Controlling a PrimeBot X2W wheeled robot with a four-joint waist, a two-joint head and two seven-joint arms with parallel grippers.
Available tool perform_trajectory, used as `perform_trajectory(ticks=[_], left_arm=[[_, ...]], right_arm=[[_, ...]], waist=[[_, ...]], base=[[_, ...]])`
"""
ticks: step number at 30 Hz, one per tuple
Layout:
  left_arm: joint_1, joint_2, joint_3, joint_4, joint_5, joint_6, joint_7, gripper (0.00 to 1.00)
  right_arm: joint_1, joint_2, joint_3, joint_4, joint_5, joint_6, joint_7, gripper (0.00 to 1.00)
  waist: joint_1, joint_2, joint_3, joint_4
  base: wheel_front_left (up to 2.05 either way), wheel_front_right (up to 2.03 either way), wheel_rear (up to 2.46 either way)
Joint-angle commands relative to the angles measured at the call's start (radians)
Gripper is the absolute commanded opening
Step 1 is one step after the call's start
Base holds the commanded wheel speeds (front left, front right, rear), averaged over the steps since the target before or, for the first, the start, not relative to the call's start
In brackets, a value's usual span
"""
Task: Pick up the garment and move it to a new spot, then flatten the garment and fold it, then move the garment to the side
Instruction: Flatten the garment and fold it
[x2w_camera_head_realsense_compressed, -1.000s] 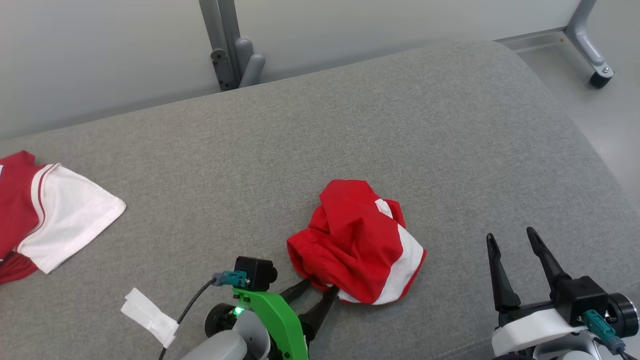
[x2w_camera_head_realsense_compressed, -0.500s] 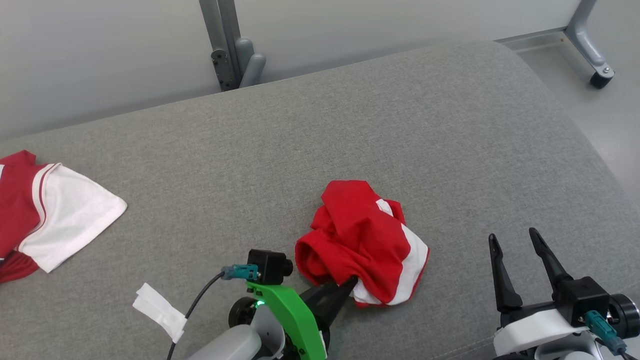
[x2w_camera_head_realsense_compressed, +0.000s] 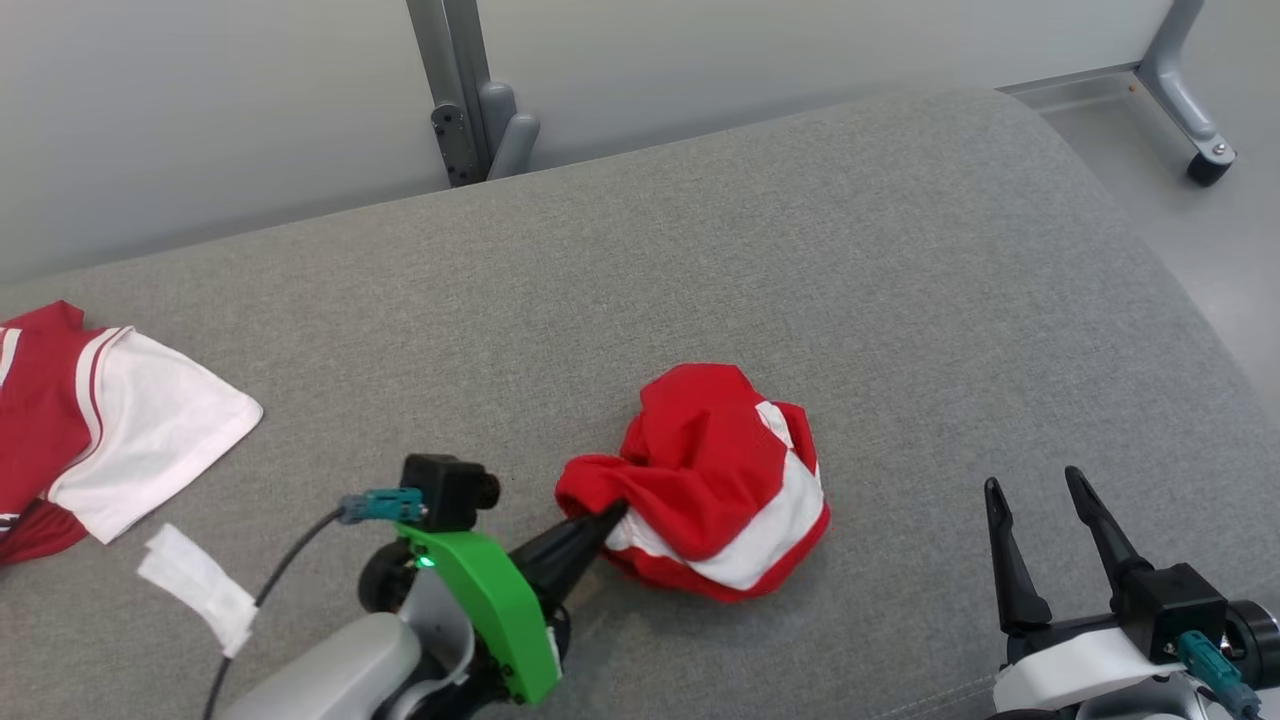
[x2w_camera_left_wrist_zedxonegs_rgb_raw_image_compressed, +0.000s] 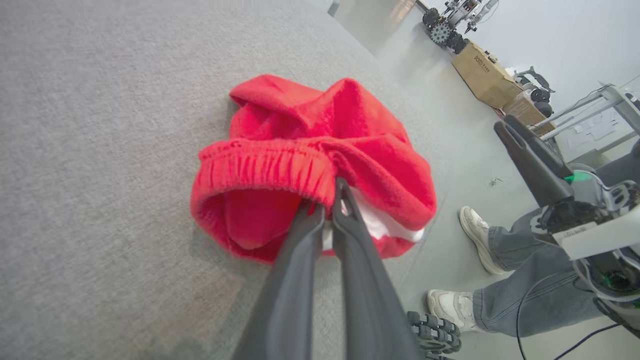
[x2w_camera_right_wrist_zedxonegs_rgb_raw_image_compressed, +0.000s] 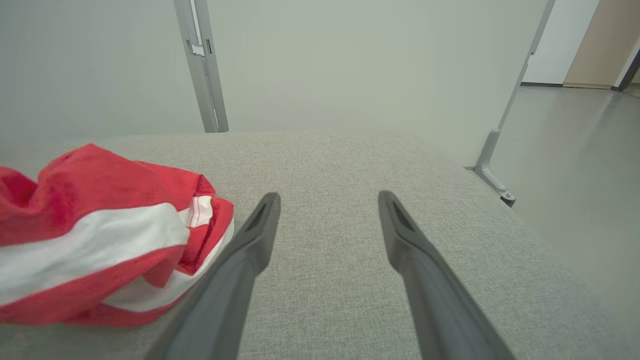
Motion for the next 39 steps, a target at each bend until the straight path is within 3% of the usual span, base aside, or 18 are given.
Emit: perform_trajectory(ticks=[1, 6, 10, 22, 26, 32, 39], left_arm=[[-0.005, 0.033, 0.007, -0.018, 0.003, 0.013, 0.007, 0.00], [0.062, 0.210, 0.033, -0.127, 0.005, 0.113, 0.035, 0.00], [0.128, 0.270, 0.049, -0.137, -0.024, 0.167, 0.024, 0.00], [0.197, 0.199, 0.068, -0.004, -0.081, 0.164, -0.045, 0.00], [0.214, 0.188, 0.078, 0.044, -0.075, 0.221, -0.066, 0.00], [0.212, 0.157, 0.069, 0.112, -0.051, 0.339, -0.075, 0.00], [0.200, 0.101, 0.105, 0.188, -0.094, 0.361, -0.087, 0.00]], right_arm=[[0.008, -0.002, -0.001, -0.001, 0.007, -0.001, -0.003, 1.00], [0.015, -0.002, -0.006, -0.004, 0.015, -0.001, -0.003, 1.00], [0.015, -0.002, -0.005, 0.001, 0.024, -0.001, -0.003, 1.00], [-0.008, -0.002, 0.000, 0.009, 0.008, -0.001, -0.003, 1.00], [0.004, -0.002, -0.003, 0.012, 0.001, -0.001, -0.003, 1.00], [0.011, -0.002, -0.002, 0.013, -0.001, -0.001, -0.003, 1.00], [0.017, -0.002, 0.009, 0.019, -0.001, -0.001, -0.003, 1.00]], waist=[[0.0000, 0.0114, -0.002, 0.002], [0.0000, 0.0114, -0.001, 0.009], [0.0000, 0.0114, 0.011, 0.025], [0.0000, 0.0114, 0.020, 0.061], [0.0000, 0.0114, 0.006, 0.068], [0.0000, 0.0114, -0.012, 0.080], [0.0000, 0.0114, -0.024, 0.094]], base=[[0.00, 0.00, 0.00], [0.00, 0.00, 0.00], [0.00, 0.00, 0.00], [0.00, 0.00, 0.00], [0.00, 0.00, 0.00], [0.00, 0.00, 0.00], [0.00, 0.00, 0.00]])
